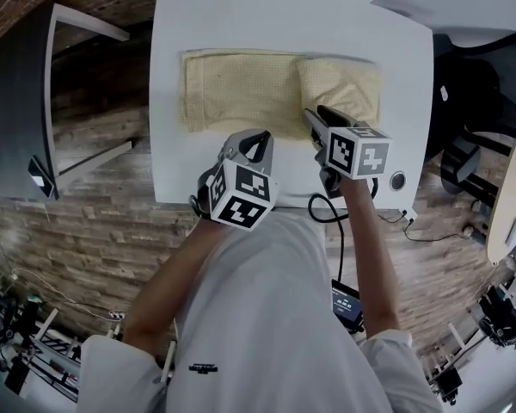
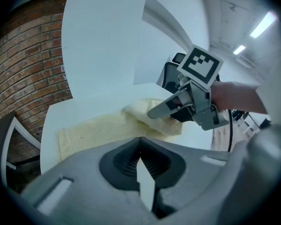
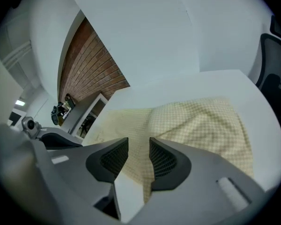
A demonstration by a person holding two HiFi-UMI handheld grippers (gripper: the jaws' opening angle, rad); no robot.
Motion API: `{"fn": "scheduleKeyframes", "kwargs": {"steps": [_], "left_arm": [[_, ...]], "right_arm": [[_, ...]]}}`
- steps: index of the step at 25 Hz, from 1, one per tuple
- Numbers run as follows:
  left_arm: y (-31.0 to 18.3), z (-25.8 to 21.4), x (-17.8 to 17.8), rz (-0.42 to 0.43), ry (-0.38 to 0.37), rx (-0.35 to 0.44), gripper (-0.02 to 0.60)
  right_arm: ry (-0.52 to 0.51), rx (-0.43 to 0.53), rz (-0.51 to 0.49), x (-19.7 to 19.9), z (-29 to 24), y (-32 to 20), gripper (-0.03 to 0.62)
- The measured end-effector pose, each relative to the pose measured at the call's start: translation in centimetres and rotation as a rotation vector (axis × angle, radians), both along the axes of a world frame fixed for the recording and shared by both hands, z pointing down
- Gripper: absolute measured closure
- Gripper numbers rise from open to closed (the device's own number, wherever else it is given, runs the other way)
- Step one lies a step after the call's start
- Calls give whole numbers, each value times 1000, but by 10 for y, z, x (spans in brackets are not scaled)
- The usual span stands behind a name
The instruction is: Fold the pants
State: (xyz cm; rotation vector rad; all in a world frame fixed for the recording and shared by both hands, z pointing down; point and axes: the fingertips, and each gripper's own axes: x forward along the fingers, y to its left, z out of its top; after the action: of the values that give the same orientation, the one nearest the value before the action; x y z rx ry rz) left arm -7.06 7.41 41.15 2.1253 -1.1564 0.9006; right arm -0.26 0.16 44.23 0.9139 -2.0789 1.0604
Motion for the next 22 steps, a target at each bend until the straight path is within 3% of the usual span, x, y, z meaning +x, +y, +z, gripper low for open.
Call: {"fn": "scheduleKeyframes", "kwargs": {"steps": [4, 8, 13, 18, 20, 22], "left_arm": [[4, 4, -9, -6, 0, -13, 578], [6, 7, -6, -1, 11, -25, 578], [0, 16, 7, 20, 30, -45, 578], [-22, 25, 26, 13, 61, -73, 577], [-30, 29, 34, 5, 71, -91, 574], [-39, 32, 42, -10, 101, -117, 523]], "right_arm": [[-64, 18, -29, -16, -10, 9, 437], [-81, 65, -32, -3, -22, 15, 437], [-8, 140, -18, 42, -31, 30, 434], [9, 152, 10, 67, -29, 50, 421], [62, 208, -21, 70, -29, 56, 410], [129, 287, -75, 68, -30, 59, 404]]}}
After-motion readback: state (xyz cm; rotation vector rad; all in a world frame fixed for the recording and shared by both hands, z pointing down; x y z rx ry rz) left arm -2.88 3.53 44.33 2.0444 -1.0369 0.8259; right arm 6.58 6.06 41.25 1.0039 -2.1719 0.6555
